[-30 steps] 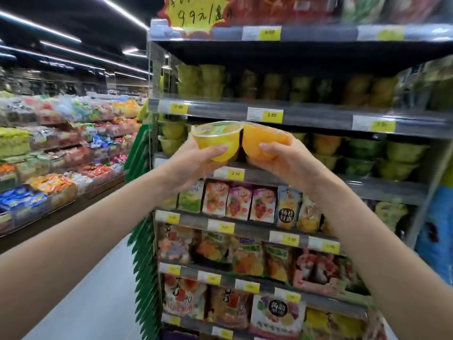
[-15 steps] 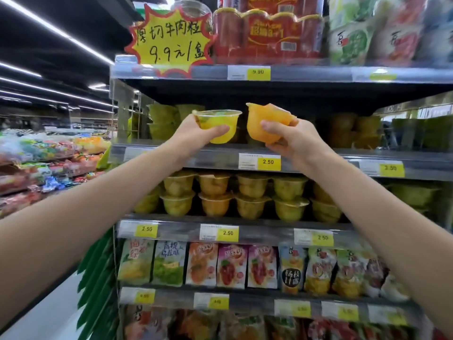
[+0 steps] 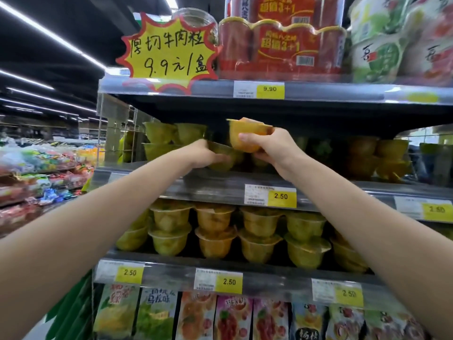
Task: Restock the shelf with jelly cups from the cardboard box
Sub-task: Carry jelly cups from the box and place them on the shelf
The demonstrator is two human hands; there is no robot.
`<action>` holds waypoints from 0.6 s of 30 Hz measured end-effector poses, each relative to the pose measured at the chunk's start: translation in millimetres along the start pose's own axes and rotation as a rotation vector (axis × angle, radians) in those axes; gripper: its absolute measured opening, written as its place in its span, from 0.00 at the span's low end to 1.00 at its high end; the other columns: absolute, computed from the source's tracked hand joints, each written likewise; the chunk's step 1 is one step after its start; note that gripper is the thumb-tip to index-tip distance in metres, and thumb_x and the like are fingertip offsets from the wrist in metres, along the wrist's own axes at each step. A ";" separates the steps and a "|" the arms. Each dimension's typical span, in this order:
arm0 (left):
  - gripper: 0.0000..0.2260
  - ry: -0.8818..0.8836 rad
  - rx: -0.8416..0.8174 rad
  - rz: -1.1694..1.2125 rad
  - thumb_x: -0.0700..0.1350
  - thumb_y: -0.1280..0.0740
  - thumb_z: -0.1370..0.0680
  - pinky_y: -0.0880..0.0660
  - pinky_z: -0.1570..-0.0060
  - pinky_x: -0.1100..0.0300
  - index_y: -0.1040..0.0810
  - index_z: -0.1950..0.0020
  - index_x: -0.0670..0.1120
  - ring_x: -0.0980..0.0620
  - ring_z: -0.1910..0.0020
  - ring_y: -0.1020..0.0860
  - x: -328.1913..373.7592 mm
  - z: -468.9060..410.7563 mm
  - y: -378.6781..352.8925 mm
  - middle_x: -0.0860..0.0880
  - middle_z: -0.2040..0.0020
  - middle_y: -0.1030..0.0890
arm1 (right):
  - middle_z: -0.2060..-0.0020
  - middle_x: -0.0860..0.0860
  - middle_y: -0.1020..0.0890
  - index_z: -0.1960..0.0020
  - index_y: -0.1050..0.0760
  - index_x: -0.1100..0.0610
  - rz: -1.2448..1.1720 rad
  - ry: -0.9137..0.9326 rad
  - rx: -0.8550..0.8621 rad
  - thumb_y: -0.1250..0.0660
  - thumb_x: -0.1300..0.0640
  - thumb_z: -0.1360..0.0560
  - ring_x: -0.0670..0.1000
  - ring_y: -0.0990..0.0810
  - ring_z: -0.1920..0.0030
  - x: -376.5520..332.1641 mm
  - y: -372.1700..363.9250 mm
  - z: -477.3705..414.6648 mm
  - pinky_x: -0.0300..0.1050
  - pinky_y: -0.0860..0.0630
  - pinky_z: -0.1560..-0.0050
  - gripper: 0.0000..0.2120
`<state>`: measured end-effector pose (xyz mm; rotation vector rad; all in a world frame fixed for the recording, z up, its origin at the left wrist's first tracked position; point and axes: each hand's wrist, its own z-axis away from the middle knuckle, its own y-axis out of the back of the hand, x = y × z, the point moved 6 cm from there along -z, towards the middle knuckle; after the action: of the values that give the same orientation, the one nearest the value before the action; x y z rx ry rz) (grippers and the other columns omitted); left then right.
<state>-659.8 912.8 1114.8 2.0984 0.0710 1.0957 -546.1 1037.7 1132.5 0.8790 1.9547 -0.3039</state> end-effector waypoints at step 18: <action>0.28 0.084 -0.145 -0.072 0.61 0.31 0.27 0.25 0.43 0.56 0.26 0.34 0.44 0.49 0.47 0.21 -32.5 -65.7 -2.5 0.48 0.47 0.19 | 0.45 0.50 0.17 0.40 0.22 0.49 0.053 -0.088 -0.212 0.26 0.53 0.29 0.49 0.19 0.47 24.1 -46.2 -75.7 0.45 0.22 0.48 0.18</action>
<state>-727.2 941.6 1113.9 1.9065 0.1039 1.1118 -635.1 1056.2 1146.0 0.7647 1.8408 -0.1003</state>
